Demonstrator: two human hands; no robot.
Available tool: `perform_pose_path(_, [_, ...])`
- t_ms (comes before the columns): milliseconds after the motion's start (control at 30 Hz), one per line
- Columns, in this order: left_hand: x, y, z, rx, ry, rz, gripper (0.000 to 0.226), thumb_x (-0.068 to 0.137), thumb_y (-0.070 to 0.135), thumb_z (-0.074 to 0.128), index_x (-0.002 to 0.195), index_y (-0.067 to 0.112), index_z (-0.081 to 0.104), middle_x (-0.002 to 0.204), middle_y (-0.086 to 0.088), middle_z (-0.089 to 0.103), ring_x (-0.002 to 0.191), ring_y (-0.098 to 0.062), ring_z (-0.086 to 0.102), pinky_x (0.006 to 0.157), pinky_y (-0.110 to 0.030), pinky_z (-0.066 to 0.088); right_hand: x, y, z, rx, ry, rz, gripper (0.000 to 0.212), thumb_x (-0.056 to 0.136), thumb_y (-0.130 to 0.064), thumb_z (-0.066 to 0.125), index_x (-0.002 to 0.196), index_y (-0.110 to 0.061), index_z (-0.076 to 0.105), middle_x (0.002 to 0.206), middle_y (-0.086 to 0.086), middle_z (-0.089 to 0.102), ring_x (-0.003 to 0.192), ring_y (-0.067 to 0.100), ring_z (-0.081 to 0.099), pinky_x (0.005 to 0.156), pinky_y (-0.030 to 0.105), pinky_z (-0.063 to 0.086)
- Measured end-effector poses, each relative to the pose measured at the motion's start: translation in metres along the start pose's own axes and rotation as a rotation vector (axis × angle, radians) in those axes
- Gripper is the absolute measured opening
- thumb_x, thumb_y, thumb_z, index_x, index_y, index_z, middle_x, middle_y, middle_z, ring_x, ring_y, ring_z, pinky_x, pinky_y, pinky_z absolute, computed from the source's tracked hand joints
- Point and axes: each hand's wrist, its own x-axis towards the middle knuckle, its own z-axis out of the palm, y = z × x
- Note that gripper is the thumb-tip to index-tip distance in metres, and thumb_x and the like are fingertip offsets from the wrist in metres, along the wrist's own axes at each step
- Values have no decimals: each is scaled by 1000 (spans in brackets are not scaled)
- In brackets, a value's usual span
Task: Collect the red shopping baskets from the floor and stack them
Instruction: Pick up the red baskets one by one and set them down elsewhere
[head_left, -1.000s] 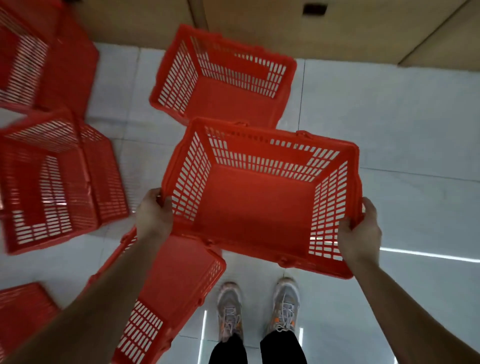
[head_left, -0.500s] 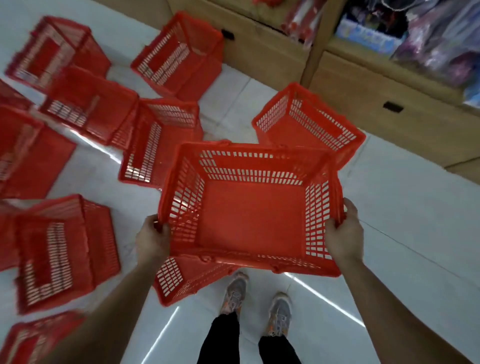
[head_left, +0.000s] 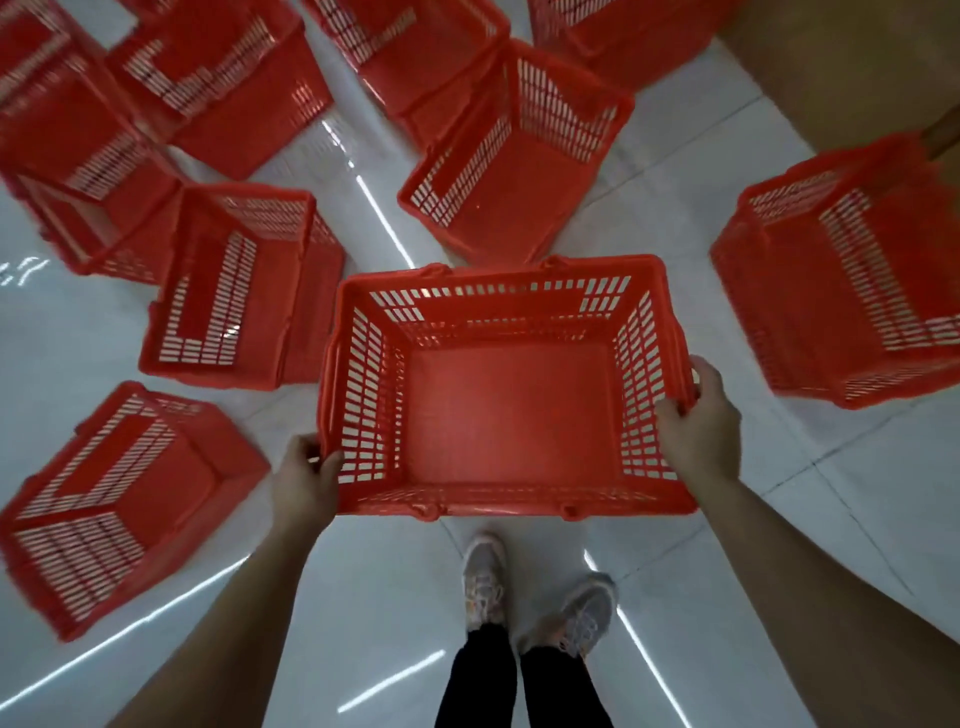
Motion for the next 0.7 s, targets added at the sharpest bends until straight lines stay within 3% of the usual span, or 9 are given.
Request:
perform_pose_path(100, [5, -29, 13, -31, -16, -29, 28, 91, 14, 68, 116, 6, 60, 106, -9, 69, 96, -28, 65, 84, -42, 50, 4, 13, 29, -24, 6, -23, 50, 90, -35, 59, 137, -38, 40, 109, -1, 70, 92, 23, 68, 81, 45, 56])
perform_pose_path(233, [9, -56, 39, -39, -42, -45, 34, 91, 12, 65, 125, 10, 58, 110, -3, 67, 94, -21, 63, 78, -34, 45, 12, 41, 60, -55, -53, 1, 56, 88, -31, 60, 139, -37, 36, 117, 4, 68, 99, 29, 67, 85, 50, 55])
perform_pose_path(300, [12, -65, 58, -12, -81, -61, 40, 92, 8, 60, 131, 9, 56, 114, -4, 66, 94, -19, 60, 78, -31, 43, 16, 59, 74, -52, -105, 46, 61, 88, -27, 61, 142, -35, 34, 121, 2, 65, 102, 26, 65, 87, 45, 54])
perform_pose_path(400, [17, -75, 88, -18, -145, -136, 45, 91, 17, 62, 135, 10, 55, 119, -5, 66, 99, -23, 61, 82, -34, 45, 20, 87, 92, -57, -183, 107, 64, 89, -26, 60, 144, -36, 30, 106, -11, 58, 80, 5, 58, 68, 26, 46])
perform_pose_path(467, [23, -83, 109, 4, -179, -201, 46, 89, 26, 66, 131, 10, 57, 118, -8, 68, 95, -24, 62, 80, -34, 45, 24, 106, 103, -79, -221, 146, 64, 89, -25, 60, 145, -33, 31, 103, -12, 56, 76, -2, 55, 63, 21, 42])
perform_pose_path(533, [29, -93, 126, 72, -227, -244, 48, 89, 31, 66, 130, 8, 57, 119, -13, 69, 94, -27, 63, 80, -35, 46, 27, 120, 114, -117, -253, 169, 62, 87, -26, 62, 144, -28, 35, 109, -7, 59, 86, 13, 62, 73, 28, 45])
perform_pose_path(633, [39, -109, 146, 161, -209, -270, 68, 91, 33, 65, 146, 4, 39, 140, -17, 56, 120, -36, 58, 98, -44, 45, 29, 136, 131, -243, -267, 137, 60, 86, -31, 66, 141, -22, 42, 122, 3, 59, 108, 29, 61, 88, 44, 50])
perform_pose_path(700, [49, -116, 161, 163, -143, -246, 75, 91, 36, 66, 151, 6, 30, 147, -16, 49, 125, -37, 55, 101, -49, 44, 31, 148, 144, -321, -234, 104, 67, 88, -29, 63, 147, -20, 35, 132, 13, 52, 116, 36, 56, 95, 51, 48])
